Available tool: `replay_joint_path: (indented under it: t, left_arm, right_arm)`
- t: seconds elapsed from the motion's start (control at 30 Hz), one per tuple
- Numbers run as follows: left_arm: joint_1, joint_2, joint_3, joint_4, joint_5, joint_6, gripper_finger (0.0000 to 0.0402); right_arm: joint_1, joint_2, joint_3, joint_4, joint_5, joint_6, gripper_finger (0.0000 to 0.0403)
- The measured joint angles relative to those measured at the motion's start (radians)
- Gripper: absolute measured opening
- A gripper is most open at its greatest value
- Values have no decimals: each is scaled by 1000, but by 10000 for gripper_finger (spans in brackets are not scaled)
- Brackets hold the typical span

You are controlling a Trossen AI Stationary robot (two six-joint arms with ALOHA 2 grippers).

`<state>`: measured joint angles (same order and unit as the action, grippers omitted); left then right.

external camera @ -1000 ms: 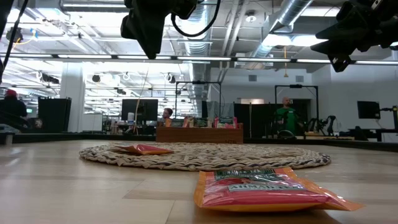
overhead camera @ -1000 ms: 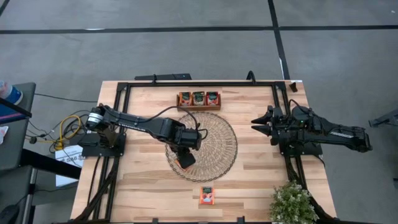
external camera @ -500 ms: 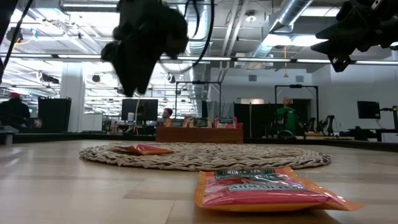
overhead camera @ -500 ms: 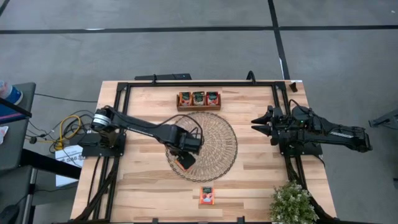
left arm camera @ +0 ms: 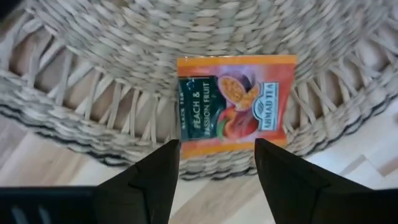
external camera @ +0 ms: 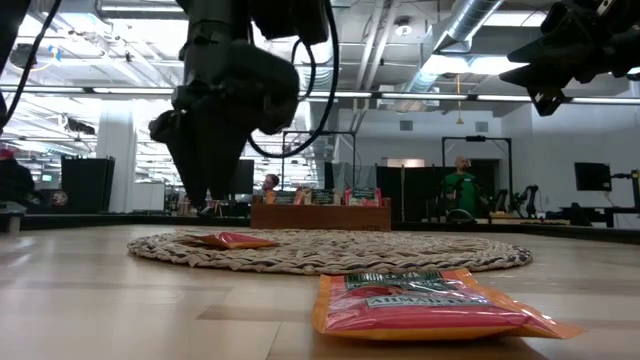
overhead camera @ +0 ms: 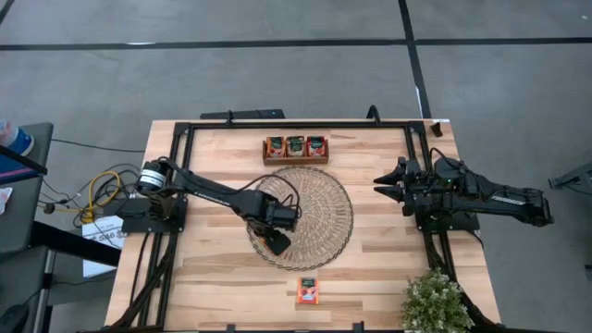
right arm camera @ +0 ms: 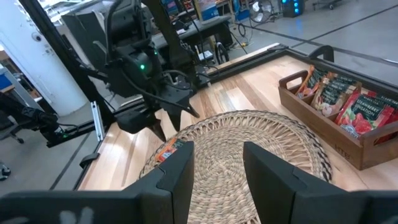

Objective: Pick & Place Tea
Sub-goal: Put the orange tea bag into the left section of the wooden organizer

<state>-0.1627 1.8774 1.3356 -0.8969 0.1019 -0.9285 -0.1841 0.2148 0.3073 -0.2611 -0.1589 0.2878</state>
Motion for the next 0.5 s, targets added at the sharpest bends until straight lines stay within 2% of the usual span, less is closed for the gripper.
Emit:
replay_joint_path:
  t: [0.5]
  left_arm:
    - [32,0,-96,122,-20,-4,201]
  right_arm:
    - [0,0,0,0,0,8,130]
